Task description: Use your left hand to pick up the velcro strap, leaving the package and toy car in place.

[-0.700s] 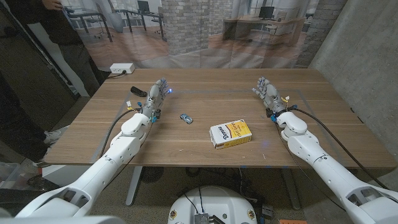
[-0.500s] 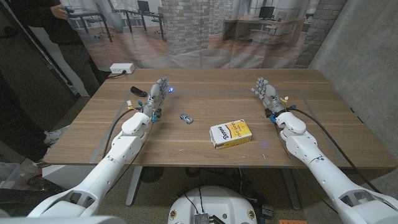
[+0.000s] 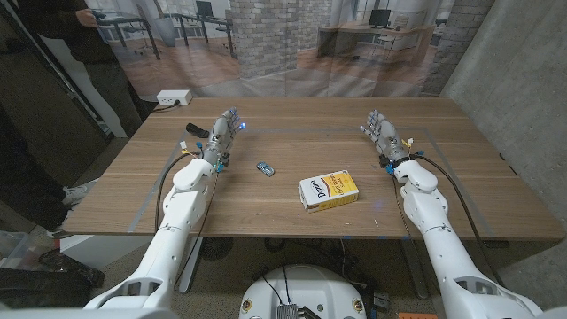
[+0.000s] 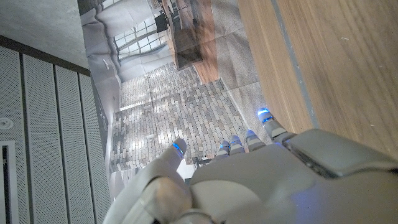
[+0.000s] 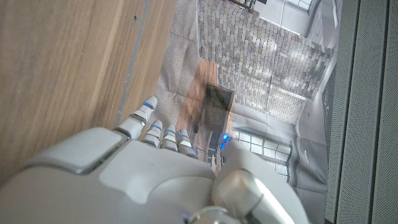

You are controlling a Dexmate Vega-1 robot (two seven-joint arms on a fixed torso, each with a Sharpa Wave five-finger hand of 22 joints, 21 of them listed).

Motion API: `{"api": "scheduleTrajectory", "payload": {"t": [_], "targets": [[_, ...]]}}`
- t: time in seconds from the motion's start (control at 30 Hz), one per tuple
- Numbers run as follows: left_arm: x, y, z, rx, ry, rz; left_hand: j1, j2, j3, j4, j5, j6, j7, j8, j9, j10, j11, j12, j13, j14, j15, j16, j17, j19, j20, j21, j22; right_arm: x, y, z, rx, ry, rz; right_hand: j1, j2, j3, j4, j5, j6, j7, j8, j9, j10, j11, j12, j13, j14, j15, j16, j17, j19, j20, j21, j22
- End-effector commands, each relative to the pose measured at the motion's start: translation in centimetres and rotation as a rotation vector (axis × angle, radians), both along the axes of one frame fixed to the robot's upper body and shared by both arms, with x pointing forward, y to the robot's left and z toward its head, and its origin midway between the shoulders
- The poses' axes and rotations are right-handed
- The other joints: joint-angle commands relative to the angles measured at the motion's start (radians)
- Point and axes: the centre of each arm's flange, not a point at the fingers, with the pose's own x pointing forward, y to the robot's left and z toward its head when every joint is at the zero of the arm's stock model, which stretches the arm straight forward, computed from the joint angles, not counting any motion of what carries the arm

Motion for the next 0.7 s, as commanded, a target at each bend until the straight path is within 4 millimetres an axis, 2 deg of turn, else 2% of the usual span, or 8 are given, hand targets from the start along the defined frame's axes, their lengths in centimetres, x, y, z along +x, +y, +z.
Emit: {"api": "scheduleTrajectory", "payload": {"t": [0.03,0.2,0.47,0.53,0.7], "targets": [[-0.8,-0.7,-0.3,0.256,0.016,0.099,0.013,0.105,0.012,-0.010,0.003,-0.198,-0.005,0.006,0.005,-0.208,-0.011,0.012,0.004,-0.250,-0.005,0.006,0.000,-0.224,0.000,0.001,0.001,-0.1,-1.9,-0.2,0.191,-0.009,-0.027,0.007,0.065,0.008,-0.002,0.002,-0.003,0.007,0.005,0.001,0.001,0.008,0.006,0.003,-0.008,0.004,0.005,0.003,0.005,-0.033,0.007,0.003],[-1.4,-0.3,0.2,0.274,0.000,0.139,0.038,0.096,0.024,-0.030,0.000,-0.162,-0.014,0.015,0.005,-0.162,-0.021,0.026,0.004,-0.210,0.000,0.013,-0.005,-0.200,0.011,0.003,-0.001,-0.1,-1.9,-0.4,0.191,-0.007,-0.024,0.006,0.064,0.010,-0.003,0.001,-0.003,0.007,0.005,0.001,0.001,0.009,0.006,0.003,-0.008,0.004,0.005,0.003,0.006,-0.032,0.007,0.003],[-2.2,0.5,0.8,0.327,-0.015,0.216,0.074,0.076,0.034,-0.060,-0.011,-0.098,-0.022,0.024,0.006,-0.076,-0.035,0.048,0.005,-0.132,-0.005,0.025,-0.006,-0.152,0.013,0.007,-0.003,-0.1,-1.8,-0.4,0.186,-0.010,-0.018,0.005,0.062,0.012,-0.003,0.000,-0.002,0.008,0.005,0.001,0.001,0.009,0.007,0.002,-0.008,0.005,0.005,0.002,0.006,-0.031,0.008,0.003],[-2.3,0.7,1.0,0.337,-0.021,0.237,0.087,0.070,0.036,-0.073,-0.015,-0.076,-0.025,0.028,0.006,-0.056,-0.037,0.051,0.005,-0.114,-0.004,0.026,-0.007,-0.143,0.015,0.006,-0.003,-0.2,-1.8,-0.3,0.185,-0.012,-0.017,0.004,0.062,0.012,-0.003,-0.001,-0.002,0.010,0.005,0.001,0.001,0.009,0.006,0.002,-0.008,0.005,0.005,0.002,0.006,-0.031,0.008,0.003],[-2.7,1.3,1.6,0.367,-0.029,0.292,0.136,0.059,0.044,-0.123,-0.035,-0.004,-0.030,0.036,0.007,0.021,-0.043,0.067,0.006,-0.043,-0.013,0.030,-0.007,-0.109,0.020,0.004,-0.003,-0.2,-1.8,-0.3,0.186,-0.015,-0.016,0.004,0.061,0.014,-0.004,-0.002,0.000,0.009,0.006,0.001,0.001,0.009,0.007,0.002,-0.007,0.005,0.005,0.002,0.006,-0.032,0.008,0.003]]}}
